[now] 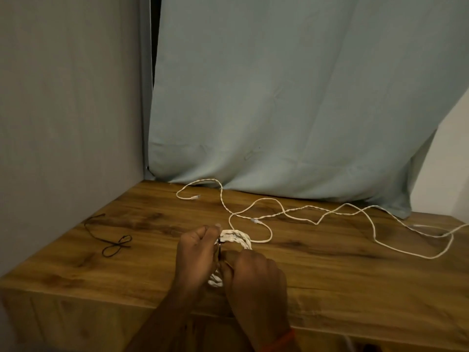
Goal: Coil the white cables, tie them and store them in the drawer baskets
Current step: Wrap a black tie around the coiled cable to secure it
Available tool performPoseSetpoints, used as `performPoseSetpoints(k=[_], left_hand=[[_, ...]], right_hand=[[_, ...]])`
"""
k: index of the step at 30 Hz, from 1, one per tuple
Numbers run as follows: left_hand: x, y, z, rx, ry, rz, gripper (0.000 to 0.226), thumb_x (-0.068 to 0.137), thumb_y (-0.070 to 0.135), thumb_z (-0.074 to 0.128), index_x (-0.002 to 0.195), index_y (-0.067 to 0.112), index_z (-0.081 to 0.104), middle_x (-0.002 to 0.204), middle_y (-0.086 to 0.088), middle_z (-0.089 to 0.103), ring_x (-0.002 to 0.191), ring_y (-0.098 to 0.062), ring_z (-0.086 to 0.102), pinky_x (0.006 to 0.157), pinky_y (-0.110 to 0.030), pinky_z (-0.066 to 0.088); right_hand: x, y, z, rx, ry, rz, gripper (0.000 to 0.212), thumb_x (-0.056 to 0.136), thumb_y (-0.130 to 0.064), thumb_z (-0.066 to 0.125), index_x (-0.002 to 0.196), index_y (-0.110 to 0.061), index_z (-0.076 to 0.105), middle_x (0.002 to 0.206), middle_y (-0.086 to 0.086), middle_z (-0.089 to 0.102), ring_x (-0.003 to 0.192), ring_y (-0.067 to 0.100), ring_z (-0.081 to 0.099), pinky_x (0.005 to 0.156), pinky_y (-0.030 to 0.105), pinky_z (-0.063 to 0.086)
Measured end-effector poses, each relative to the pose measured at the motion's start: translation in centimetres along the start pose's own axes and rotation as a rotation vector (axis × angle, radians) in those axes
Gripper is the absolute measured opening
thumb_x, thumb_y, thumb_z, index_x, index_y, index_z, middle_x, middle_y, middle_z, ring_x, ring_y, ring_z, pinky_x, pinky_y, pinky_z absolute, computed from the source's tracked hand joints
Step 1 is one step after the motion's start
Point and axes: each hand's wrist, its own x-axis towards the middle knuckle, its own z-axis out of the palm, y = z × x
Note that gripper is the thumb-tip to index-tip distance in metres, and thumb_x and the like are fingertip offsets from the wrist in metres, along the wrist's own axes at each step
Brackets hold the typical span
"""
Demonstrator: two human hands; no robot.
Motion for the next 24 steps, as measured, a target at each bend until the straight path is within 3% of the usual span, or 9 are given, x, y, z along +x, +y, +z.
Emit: performPoseSetpoints(k=[3,5,7,10,13,17,20,24], left_hand=[[0.2,-0.2,-0.4,-0.019,-0.024,-0.013,0.042,0.094,0.028,0.066,0.065,-0.002,0.058,0.069,-0.035,0.056,0.068,-0.033,0.053,0.065,-0.044,0.043],[0.1,-0.2,-0.5,0.003,-0.031,0.016,0.046,0.094,0.031,0.066,0.069,-0.005,0.053,0.067,-0.029,0.054,0.065,-0.03,0.049,0.061,-0.043,0.039],[0.0,-0.1,-0.5,0.059,-0.015,0.066,0.041,0.097,0.024,0.063,0.063,0.005,0.051,0.06,-0.015,0.044,0.058,-0.025,0.037,0.056,-0.039,0.033],[-0.3,0.0,-0.3,0.164,0.013,0.179,0.048,0.097,0.02,0.063,0.054,0.013,0.044,0.05,-0.006,0.036,0.049,-0.019,0.032,0.05,-0.03,0.029],[-0.4,-0.7,-0.1,0.279,0.04,0.29,0.048,0.097,0.023,0.064,0.054,0.009,0.047,0.045,0.006,0.041,0.046,-0.009,0.038,0.048,-0.028,0.034],[-0.5,-1.5,0.1,0.331,0.076,0.361,0.043,0.095,0.028,0.066,0.058,0.008,0.056,0.047,0.001,0.053,0.046,-0.009,0.048,0.053,-0.03,0.042],[-0.9,-1.0,0.4,0.315,0.07,0.426,0.029,0.093,0.034,0.067,0.069,0.019,0.065,0.06,0.003,0.064,0.057,-0.011,0.061,0.059,-0.034,0.05],[-1.1,-0.3,0.1,0.374,0.008,0.572,0.033,0.09,0.042,0.06,0.07,0.016,0.06,0.059,0.003,0.059,0.055,-0.012,0.058,0.055,-0.031,0.047]], right_hand=[[0.1,0.3,0.4,0.251,-0.071,0.112,0.03,0.081,-0.047,0.045,0.09,-0.032,0.069,0.086,-0.009,0.062,0.081,0.011,0.059,0.064,0.029,0.039],[0.3,0.3,0.4,0.478,-0.079,0.18,0.032,0.073,-0.049,0.042,0.075,-0.025,0.063,0.077,-0.007,0.054,0.076,0.01,0.053,0.061,0.026,0.034],[0.4,0.4,0.3,0.633,-0.034,0.212,0.027,0.066,-0.049,0.039,0.059,-0.025,0.048,0.071,-0.005,0.049,0.071,0.012,0.05,0.059,0.027,0.034],[0.5,0.8,0.3,0.736,-0.042,0.162,0.026,0.066,-0.044,0.04,0.056,-0.021,0.044,0.064,-0.003,0.048,0.066,0.015,0.047,0.06,0.035,0.037],[0.5,1.5,0.0,0.789,-0.101,0.14,0.03,0.063,-0.042,0.043,0.055,-0.013,0.047,0.061,0.003,0.05,0.065,0.018,0.048,0.061,0.043,0.04],[0.7,2.2,-1.2,0.829,-0.201,0.11,0.021,0.06,-0.04,0.048,0.05,-0.022,0.044,0.056,-0.005,0.046,0.059,0.008,0.045,0.057,0.031,0.036],[0.7,2.2,-2.0,0.86,-0.208,0.109,0.023,0.065,-0.037,0.051,0.056,-0.016,0.05,0.059,-0.003,0.05,0.059,0.007,0.047,0.056,0.027,0.036],[0.8,1.9,-3.3,1.058,-0.224,0.236,0.022,0.078,-0.024,0.058,0.058,-0.016,0.06,0.057,-0.006,0.055,0.057,0.002,0.049,0.055,0.024,0.04]])
